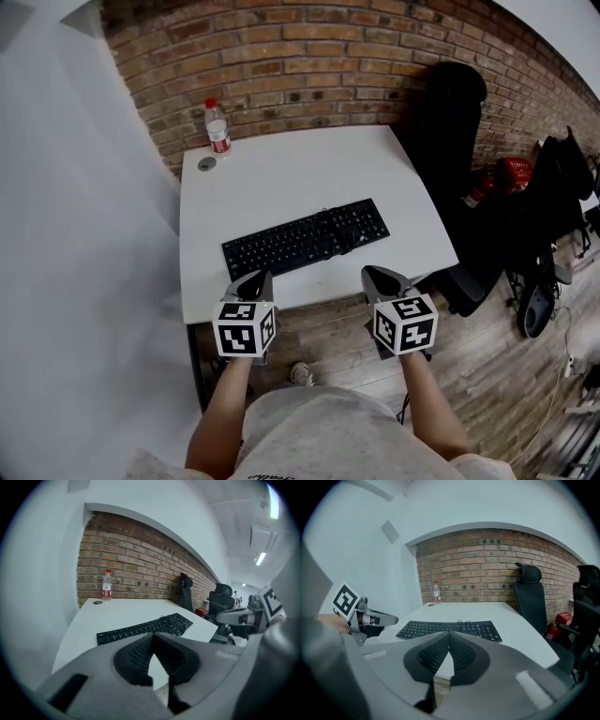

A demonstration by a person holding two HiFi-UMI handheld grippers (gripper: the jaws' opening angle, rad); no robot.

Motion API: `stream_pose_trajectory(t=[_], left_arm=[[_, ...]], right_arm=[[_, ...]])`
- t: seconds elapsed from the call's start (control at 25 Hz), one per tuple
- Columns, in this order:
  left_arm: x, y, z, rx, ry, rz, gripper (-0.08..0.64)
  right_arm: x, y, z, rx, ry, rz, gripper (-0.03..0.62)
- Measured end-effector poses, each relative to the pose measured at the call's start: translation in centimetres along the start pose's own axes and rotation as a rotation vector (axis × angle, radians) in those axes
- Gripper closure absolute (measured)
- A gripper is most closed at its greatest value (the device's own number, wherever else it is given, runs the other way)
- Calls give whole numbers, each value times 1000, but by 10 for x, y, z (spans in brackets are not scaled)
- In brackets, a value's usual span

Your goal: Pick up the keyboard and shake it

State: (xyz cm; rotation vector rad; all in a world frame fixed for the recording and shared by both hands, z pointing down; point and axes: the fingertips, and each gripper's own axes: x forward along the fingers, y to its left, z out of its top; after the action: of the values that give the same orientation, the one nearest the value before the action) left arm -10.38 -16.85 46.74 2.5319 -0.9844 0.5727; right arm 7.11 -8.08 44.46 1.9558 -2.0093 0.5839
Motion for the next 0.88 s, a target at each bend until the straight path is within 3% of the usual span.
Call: stream_pose_trajectory(t=[0.48, 0.88], left_arm=[[17, 36, -5, -47, 3, 33, 561], [48, 50, -9, -101, 20, 126, 534]], right_arm=[[37, -20, 5, -25, 30, 7, 568], [81, -66, 6, -55, 66, 86, 557]])
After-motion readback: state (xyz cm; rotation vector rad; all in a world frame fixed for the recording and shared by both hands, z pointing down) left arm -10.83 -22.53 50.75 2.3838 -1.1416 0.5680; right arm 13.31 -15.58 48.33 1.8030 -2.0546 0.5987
